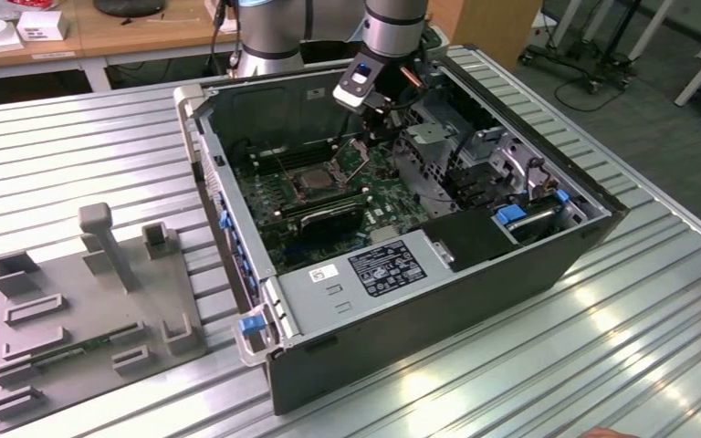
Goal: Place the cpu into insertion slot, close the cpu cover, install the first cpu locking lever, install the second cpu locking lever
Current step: 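Close the cpu cover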
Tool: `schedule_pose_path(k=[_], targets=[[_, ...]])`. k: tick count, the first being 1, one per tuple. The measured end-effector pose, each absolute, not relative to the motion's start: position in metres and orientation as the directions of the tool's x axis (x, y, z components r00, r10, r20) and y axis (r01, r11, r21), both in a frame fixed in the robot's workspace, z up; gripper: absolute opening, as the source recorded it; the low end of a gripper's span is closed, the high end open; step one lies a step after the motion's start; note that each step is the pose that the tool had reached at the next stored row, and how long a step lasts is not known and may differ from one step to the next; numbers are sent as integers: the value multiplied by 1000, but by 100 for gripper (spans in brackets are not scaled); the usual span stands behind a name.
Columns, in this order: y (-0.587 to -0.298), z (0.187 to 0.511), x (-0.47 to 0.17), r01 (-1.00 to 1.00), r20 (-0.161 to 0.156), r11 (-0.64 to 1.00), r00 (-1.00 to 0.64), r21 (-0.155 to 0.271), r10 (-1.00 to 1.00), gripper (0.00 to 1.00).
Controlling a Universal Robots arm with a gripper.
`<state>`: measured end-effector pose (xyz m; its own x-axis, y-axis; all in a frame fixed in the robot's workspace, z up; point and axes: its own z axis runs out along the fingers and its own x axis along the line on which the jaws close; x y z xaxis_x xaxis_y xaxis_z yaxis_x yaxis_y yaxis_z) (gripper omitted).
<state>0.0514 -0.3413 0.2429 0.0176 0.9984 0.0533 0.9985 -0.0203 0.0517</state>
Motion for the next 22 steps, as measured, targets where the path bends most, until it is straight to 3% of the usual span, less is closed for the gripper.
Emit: schedule_pose_path(k=[22], targets=[[-341,241,16,998,53,-20,17,55,998,11]])
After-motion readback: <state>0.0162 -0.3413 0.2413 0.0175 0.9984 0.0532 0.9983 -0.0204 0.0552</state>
